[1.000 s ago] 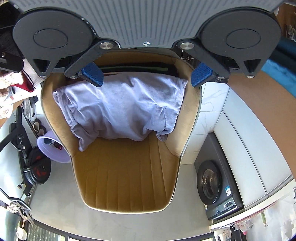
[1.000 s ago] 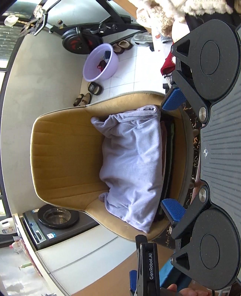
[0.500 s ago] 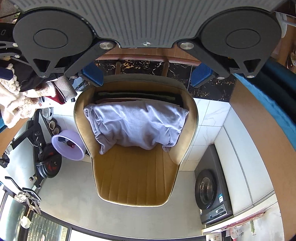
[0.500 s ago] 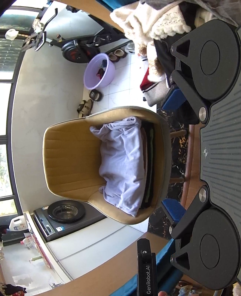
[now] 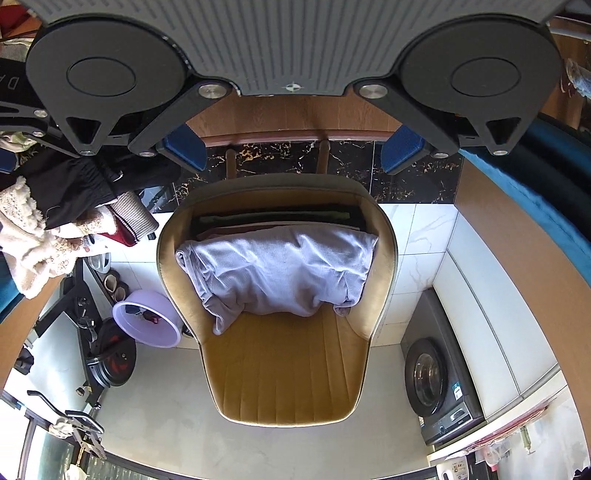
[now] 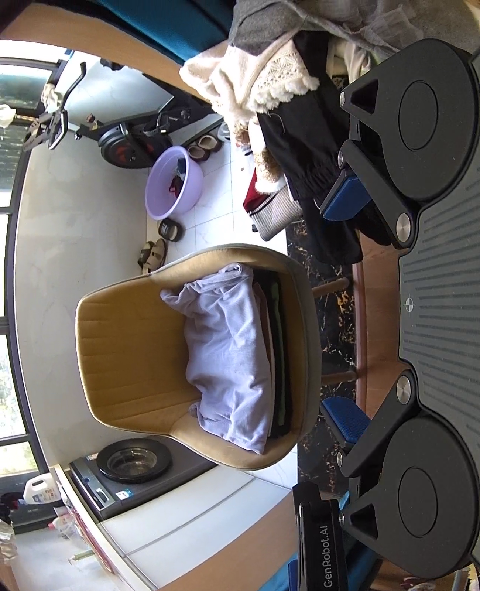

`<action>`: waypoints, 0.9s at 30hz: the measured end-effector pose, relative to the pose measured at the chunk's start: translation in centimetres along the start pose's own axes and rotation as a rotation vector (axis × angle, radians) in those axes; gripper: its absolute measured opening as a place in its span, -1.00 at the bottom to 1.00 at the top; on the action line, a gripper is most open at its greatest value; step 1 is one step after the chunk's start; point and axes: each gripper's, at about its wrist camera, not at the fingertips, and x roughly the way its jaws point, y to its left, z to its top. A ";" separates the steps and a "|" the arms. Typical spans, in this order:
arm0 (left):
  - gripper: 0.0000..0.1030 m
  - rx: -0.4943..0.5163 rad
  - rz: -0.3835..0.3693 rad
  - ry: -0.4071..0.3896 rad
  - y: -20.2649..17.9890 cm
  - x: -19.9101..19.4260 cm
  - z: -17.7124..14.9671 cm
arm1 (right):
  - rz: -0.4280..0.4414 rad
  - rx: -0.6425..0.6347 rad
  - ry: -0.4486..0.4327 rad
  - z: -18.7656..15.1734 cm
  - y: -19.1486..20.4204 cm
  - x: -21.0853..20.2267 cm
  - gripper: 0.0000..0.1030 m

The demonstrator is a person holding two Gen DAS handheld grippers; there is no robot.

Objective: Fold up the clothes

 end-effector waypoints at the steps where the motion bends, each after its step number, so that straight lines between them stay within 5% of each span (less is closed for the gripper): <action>1: 0.99 0.002 -0.004 -0.004 0.2 -0.1 -0.1 | -0.007 0.009 -0.002 -0.1 0.1 -0.2 0.98; 27: 0.99 0.014 -0.028 -0.010 3.0 -0.4 -1.0 | -0.065 0.008 0.021 -1.6 4.6 -0.2 0.98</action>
